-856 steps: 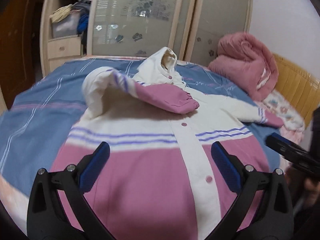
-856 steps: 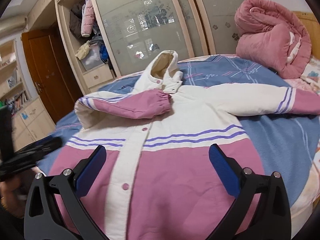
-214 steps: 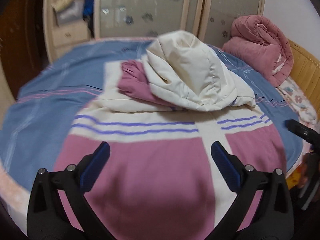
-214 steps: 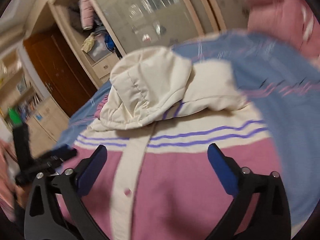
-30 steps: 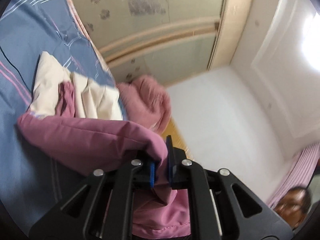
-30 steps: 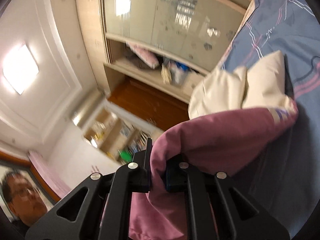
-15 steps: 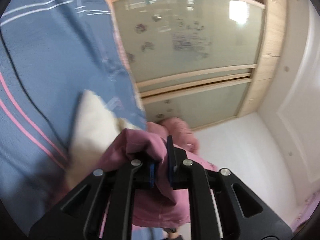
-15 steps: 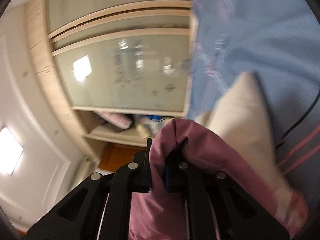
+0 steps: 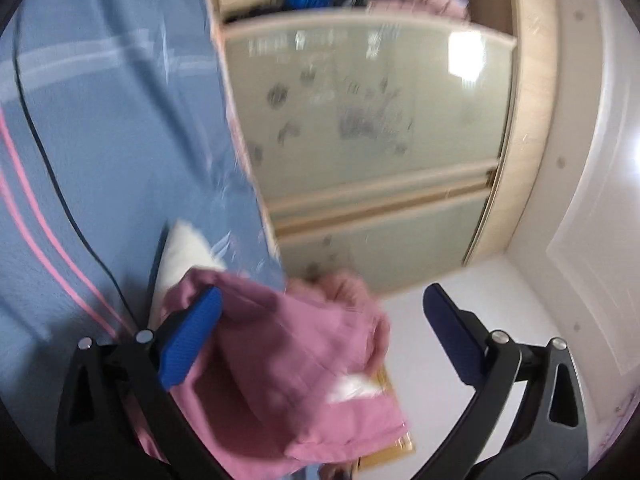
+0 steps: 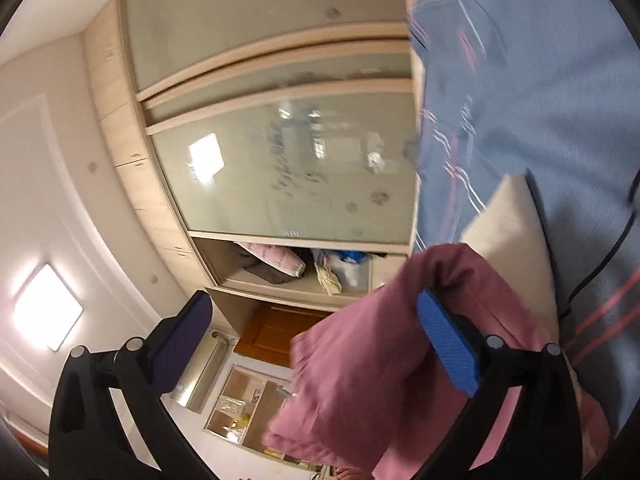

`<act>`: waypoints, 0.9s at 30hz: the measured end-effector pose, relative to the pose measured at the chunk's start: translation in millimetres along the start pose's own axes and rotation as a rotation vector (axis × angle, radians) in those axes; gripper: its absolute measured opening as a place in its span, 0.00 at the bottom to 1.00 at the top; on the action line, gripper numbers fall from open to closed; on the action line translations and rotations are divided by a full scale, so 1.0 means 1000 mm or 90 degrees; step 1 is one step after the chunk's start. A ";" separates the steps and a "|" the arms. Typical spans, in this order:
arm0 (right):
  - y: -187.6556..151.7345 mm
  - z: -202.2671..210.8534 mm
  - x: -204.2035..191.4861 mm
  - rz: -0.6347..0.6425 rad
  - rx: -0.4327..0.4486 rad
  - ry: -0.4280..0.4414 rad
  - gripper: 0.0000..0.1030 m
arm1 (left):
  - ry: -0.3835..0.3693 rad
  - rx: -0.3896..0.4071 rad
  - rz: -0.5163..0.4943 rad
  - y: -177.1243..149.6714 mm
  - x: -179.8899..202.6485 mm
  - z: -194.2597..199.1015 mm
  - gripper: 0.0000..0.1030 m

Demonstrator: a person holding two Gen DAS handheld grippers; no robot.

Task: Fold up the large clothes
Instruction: 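Lift the held hem and fold it over the hood with both tools, then lower the folded hem onto the bundle and open both tools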

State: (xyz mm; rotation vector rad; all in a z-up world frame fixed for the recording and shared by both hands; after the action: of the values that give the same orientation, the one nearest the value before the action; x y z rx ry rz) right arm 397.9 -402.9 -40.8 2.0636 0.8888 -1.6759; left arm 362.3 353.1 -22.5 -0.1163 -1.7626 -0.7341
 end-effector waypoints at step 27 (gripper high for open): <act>-0.249 -0.085 0.031 0.748 -0.018 -0.603 0.99 | 0.519 -0.226 -0.689 -0.225 0.094 -0.055 0.98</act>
State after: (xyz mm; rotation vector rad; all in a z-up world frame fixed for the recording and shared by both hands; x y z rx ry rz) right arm 302.4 -156.4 -18.8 1.0280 -0.5240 -1.5128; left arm 278.9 117.4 -23.8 0.8490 -0.7855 -1.5767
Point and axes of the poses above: each gripper's, at about its wrist camera, not at the fingertips, and z roughly against the way its jaws point, x to its right, y to its top, the point moved 6 cm from there along -z, roughly the way its jaws point, and after that the axes turned 12 degrees about -z, right-handed, at the moved point
